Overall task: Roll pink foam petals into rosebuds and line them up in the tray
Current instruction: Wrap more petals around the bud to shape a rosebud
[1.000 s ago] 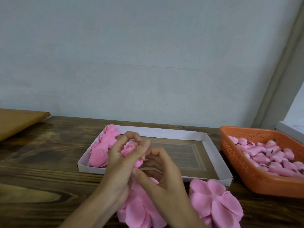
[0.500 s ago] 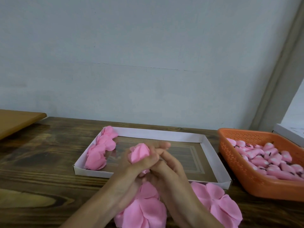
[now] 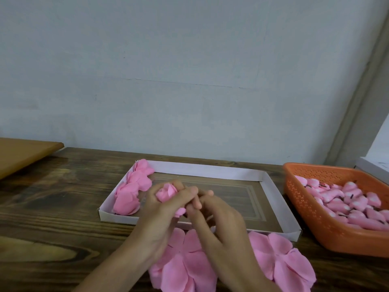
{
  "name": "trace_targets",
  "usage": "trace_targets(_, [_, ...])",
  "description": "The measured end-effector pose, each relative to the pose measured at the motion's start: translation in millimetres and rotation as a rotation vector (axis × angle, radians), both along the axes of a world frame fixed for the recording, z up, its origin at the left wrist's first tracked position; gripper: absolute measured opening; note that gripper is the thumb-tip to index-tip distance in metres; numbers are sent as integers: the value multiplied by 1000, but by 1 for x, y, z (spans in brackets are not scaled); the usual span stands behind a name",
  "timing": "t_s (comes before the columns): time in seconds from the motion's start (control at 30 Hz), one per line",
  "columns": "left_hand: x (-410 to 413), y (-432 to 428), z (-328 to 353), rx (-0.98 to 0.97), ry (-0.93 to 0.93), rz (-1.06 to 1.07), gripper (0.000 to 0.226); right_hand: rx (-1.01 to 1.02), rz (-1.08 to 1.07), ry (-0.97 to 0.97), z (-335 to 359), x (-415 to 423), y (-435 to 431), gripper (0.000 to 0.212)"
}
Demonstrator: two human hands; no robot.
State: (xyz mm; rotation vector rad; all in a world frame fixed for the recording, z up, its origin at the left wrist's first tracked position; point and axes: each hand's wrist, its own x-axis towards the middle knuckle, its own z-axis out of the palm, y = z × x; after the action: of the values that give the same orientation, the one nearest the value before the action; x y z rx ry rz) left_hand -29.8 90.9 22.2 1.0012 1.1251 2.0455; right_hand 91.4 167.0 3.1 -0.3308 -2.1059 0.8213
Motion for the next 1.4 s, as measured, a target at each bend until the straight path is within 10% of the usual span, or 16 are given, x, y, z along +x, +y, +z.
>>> trace_targets(0.13, [-8, 2, -1, -26, 36, 227, 31, 211, -88, 119, -9, -4, -5, 28])
trace_targets(0.3, [1, 1, 0, -95, -228, 12, 47, 131, -46, 204, -12, -12, -19, 38])
trace_targets(0.67, [6, -5, -2, -72, -270, -259, 91, -619, 285, 255, -3, -13, -18, 18])
trace_targets(0.83, [4, -8, 0, 5, -104, -299, 35, -783, 411, 271, 3, -13, -25, 32])
trace_targets(0.93, [0, -6, 1, 27, -91, -247, 40, -849, 429, 249, 4, -14, -27, 25])
trace_targets(1.2, [-13, 0, -9, -43, 293, 214, 34, -5, -86, -16, 8, 6, 2, 4])
trace_targets(1.4, [-21, -2, -12, -140, 429, 291, 26, 387, -5, 72, 16, 9, 3, 39])
